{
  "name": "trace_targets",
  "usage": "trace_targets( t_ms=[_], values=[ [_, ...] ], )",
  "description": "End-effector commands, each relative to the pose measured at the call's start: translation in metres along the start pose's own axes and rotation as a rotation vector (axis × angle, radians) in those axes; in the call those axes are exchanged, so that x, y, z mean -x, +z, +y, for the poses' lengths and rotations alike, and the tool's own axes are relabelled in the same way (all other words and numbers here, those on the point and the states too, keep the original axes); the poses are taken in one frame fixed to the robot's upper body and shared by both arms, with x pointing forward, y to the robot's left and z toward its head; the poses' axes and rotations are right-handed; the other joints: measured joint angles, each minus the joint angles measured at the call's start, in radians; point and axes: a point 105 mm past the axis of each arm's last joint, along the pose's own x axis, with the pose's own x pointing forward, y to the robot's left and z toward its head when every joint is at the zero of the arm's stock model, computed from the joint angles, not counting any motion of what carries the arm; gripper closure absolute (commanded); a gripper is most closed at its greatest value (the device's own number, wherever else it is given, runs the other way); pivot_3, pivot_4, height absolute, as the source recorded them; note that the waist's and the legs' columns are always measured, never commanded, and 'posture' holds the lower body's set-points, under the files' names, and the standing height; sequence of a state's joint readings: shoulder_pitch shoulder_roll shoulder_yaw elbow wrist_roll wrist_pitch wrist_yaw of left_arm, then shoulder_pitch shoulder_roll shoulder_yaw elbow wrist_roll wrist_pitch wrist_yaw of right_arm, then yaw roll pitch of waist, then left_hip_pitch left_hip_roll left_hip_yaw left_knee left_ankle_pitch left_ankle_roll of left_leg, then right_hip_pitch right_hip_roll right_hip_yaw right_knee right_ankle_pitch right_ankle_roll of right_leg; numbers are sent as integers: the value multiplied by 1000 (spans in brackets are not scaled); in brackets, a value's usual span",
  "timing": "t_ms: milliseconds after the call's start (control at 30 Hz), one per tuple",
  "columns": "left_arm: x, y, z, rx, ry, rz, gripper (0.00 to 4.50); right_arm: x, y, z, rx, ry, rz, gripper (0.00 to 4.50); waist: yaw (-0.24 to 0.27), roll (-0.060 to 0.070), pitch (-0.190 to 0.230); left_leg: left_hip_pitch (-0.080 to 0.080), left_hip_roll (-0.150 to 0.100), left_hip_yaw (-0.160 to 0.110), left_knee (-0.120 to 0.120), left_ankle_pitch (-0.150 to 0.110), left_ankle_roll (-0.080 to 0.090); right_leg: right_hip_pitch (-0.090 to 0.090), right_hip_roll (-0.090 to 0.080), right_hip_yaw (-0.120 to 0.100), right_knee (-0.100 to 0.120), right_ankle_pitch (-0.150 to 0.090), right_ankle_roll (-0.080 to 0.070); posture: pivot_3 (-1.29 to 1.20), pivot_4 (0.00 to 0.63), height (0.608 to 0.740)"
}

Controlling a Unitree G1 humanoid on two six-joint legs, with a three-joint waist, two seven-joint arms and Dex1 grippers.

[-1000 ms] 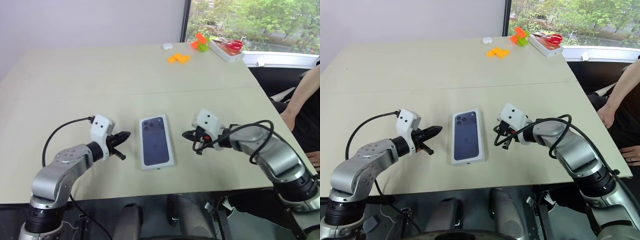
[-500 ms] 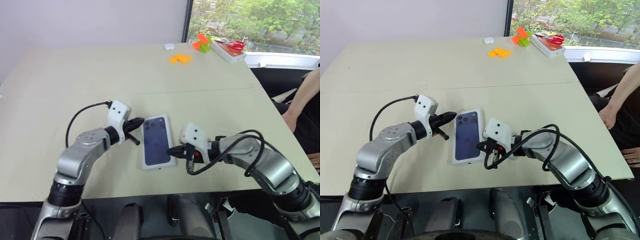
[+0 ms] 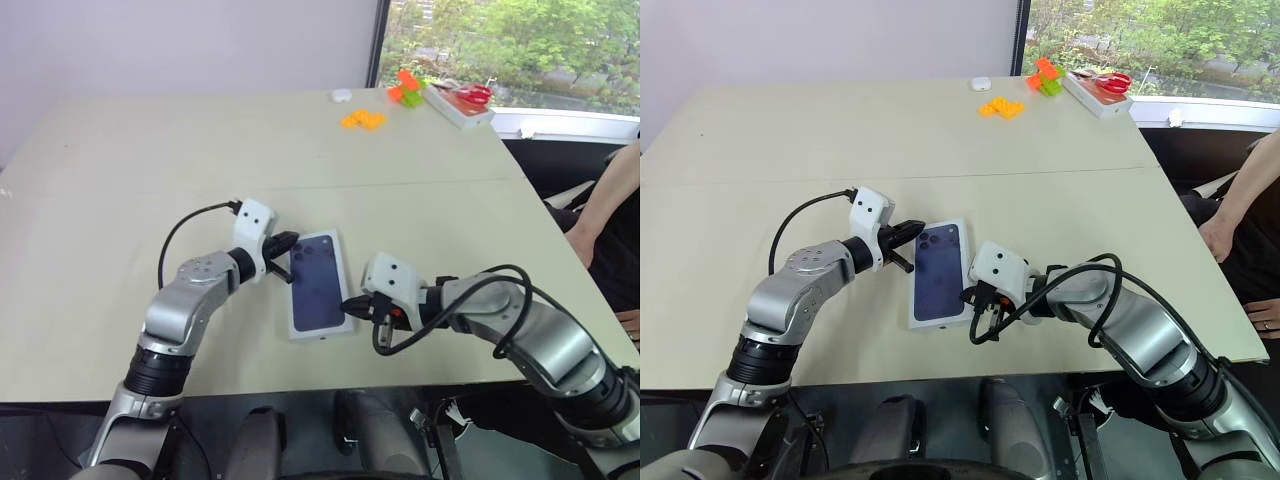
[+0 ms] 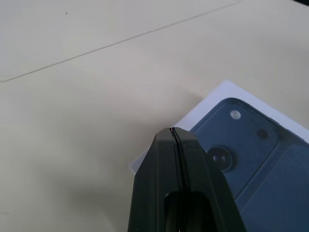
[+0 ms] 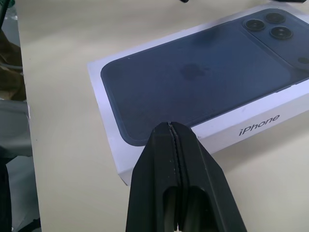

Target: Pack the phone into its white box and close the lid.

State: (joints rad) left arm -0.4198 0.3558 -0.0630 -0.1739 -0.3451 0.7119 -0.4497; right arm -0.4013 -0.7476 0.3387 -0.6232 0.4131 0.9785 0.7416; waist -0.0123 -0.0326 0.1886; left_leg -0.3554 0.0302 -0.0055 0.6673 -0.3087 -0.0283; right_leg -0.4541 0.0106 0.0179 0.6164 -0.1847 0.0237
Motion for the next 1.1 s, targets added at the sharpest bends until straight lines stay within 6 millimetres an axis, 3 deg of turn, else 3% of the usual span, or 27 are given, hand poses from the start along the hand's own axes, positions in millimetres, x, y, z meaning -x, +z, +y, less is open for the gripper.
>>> trace_targets(
  t_ms=[33, 100, 200, 267, 433, 633, 833, 1100],
  values=[
    [14, 21, 9, 0, 27, -81, 4467, -1, -22, 2, -56, 4, 84, 4500, 0, 0, 0, 0, 0, 0, 0, 0, 0, 1, 0, 0, 0, 0, 0, 0, 150, 732],
    [20, 22, 12, 10, 36, -88, 4467, 0, -16, 1, -53, 0, 50, 4500, -1, 0, 0, 0, 0, 0, 0, 0, 1, 3, 0, 0, -1, 0, 0, 0, 150, 732],
    [39, 18, 22, 18, 46, -66, 4467, 4, 14, -13, -67, -50, -96, 4500, -4, -1, 0, 0, 0, 0, 0, 0, 1, 3, 0, -1, -1, 0, 0, 0, 150, 732],
    [54, 5, 26, -8, 39, 3, 4467, 9, 27, -25, -94, -100, -152, 4500, -13, -1, 0, 0, 1, 0, 0, 0, 1, 2, 0, 0, -1, 0, 0, 0, 150, 732],
    [75, -23, 21, -53, -4, 142, 4467, 14, 29, -44, -122, -173, -154, 4500, -13, -1, 0, 0, 1, -1, 0, 0, 1, -4, 1, 0, 1, 0, 0, 0, 150, 732],
    [70, -33, 6, -66, -42, 183, 4467, 4, 14, -60, -133, -246, -73, 4500, -5, -1, 0, -1, 0, 1, 0, 0, 1, -5, 0, 1, 0, -1, -2, 0, 150, 732],
    [55, -44, -22, -79, -107, 213, 4467, -6, 13, -55, -121, -226, -57, 4500, -8, -1, 0, 0, 0, 1, 0, 0, 1, -5, 0, 2, 1, 0, 0, 0, 150, 732],
    [42, -29, -31, -39, -117, 132, 4467, -10, 21, -46, -99, -182, -86, 4500, -7, -1, 0, 0, 1, 0, 0, 0, 1, -5, 0, 1, 2, 0, 0, 0, 150, 732]
  ],
)
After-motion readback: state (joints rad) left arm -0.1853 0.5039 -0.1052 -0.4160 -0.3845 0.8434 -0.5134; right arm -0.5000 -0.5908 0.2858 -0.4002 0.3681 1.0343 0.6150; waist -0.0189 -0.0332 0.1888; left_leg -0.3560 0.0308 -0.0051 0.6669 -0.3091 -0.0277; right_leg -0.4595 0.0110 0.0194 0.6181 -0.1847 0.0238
